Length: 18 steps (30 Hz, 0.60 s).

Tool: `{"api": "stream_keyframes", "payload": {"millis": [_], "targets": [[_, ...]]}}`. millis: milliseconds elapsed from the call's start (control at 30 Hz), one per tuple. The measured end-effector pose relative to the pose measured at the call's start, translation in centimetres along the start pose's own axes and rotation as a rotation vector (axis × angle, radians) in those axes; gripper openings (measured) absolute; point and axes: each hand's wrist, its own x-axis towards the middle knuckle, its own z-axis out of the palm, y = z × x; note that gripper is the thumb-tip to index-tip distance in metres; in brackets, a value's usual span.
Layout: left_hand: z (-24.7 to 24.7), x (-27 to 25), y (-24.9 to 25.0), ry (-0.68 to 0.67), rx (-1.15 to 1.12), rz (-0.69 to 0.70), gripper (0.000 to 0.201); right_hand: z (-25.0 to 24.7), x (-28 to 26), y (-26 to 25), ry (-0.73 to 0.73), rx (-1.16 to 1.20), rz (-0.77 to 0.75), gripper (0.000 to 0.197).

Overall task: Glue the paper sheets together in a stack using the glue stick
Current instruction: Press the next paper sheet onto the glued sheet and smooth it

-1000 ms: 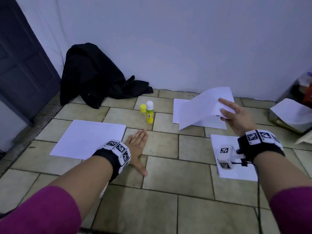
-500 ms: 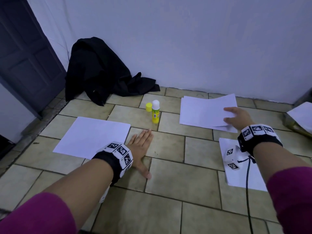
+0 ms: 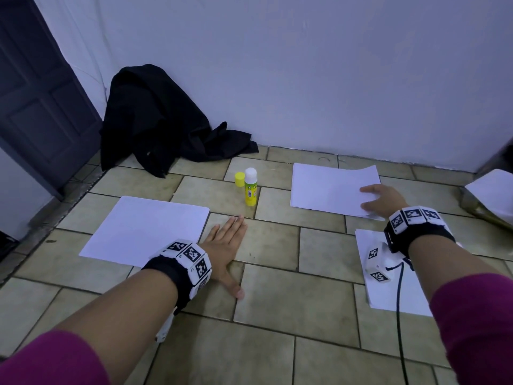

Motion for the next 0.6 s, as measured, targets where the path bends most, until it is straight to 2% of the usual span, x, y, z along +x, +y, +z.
{"api": "stream_keyframes", "payload": {"millis": [200, 333, 467, 533, 600], "targets": [[-0.2, -0.2, 0.1, -0.012, -0.01, 0.0, 0.148, 0.8, 0.7, -0.3, 0.069, -0.157, 0.181, 0.037], [-0.1, 0.0, 0.0, -0.01, -0.002, -0.006, 0.148, 0.8, 0.9, -0.1, 0.039, -0.143, 0.223, 0.038], [0.2, 0.2, -0.3, -0.003, -0.012, 0.0, 0.151, -1.1, 0.7, -0.1, -0.017, 0.068, 0.165, 0.042], [0.1, 0.3, -0.5, -0.013, -0.017, 0.012, 0.162, -2.3, -0.1, -0.7, -0.004, 0.111, 0.108, 0.046], [0.0, 0.4, -0.7, -0.023, -0.025, 0.025, 0.172, -3.0, -2.0, -1.7, -0.057, 0.117, 0.052, 0.055]]}}
